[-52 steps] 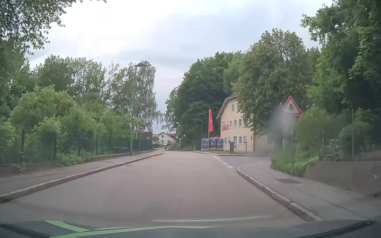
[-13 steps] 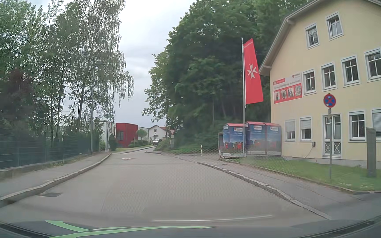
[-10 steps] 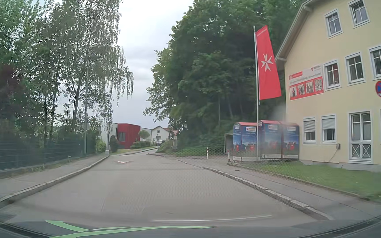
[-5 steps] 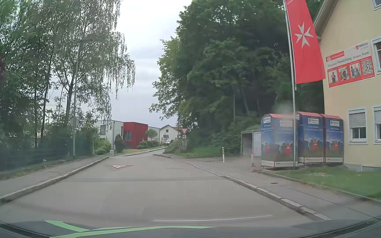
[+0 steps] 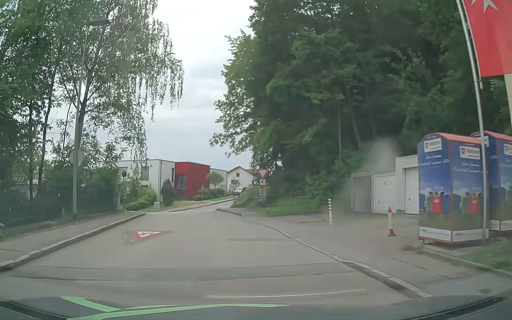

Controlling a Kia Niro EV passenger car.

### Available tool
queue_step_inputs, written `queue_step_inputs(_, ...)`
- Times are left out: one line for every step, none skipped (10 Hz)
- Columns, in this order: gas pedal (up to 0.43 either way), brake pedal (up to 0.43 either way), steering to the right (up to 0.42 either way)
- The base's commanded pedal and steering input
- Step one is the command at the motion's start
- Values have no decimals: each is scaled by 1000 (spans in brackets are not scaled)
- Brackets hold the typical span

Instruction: Follow the waypoints while adhering to traffic rules and regulations

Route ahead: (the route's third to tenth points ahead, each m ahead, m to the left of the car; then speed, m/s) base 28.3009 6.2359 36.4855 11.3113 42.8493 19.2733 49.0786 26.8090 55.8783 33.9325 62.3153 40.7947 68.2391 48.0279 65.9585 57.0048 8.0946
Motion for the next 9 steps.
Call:
queue_step_inputs(0, 0, -43)
queue_step_inputs(0, 0, -42)
queue_step_inputs(0, 0, -43)
queue_step_inputs(0, 0, -42)
queue_step_inputs(0, 0, -42)
queue_step_inputs(0, 0, -41)
queue_step_inputs(0, 0, -41)
queue_step_inputs(0, 0, -41)
queue_step_inputs(0, 0, -41)
